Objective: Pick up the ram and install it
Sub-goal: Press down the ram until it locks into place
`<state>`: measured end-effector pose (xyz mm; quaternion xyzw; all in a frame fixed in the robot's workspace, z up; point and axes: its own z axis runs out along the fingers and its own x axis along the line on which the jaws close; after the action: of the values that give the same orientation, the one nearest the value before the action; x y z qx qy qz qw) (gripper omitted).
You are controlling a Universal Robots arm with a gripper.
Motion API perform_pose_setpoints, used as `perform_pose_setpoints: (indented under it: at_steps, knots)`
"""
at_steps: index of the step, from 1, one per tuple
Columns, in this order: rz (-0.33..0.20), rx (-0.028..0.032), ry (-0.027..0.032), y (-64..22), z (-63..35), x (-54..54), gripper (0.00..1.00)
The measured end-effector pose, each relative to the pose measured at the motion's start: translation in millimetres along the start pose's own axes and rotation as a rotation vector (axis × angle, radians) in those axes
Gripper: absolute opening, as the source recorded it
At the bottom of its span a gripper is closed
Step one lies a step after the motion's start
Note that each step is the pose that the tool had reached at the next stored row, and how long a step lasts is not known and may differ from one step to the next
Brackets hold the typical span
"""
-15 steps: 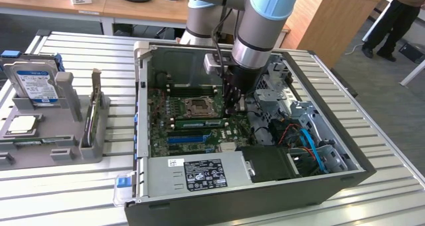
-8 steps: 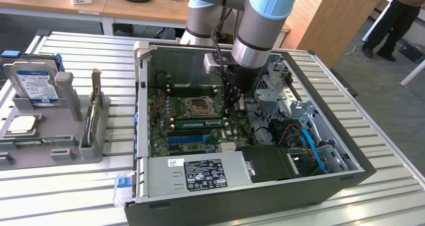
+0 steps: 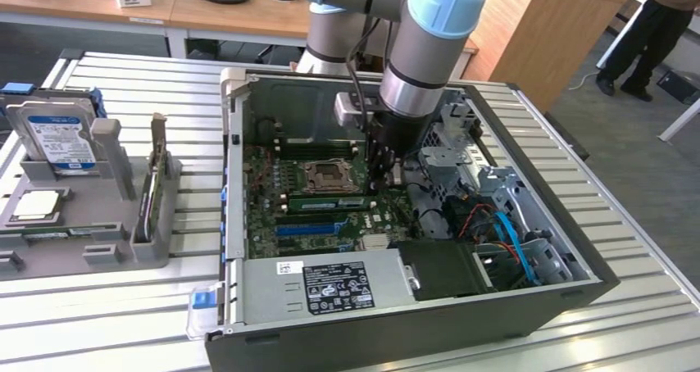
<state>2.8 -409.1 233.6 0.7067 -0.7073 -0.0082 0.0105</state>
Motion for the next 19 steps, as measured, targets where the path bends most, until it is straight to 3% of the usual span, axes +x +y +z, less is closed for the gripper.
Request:
perform_pose_setpoints:
  at_steps: [19]
  knots:
    - [0.000,0.0032,-0.0008,-0.2,6.4,0.0,0.11]
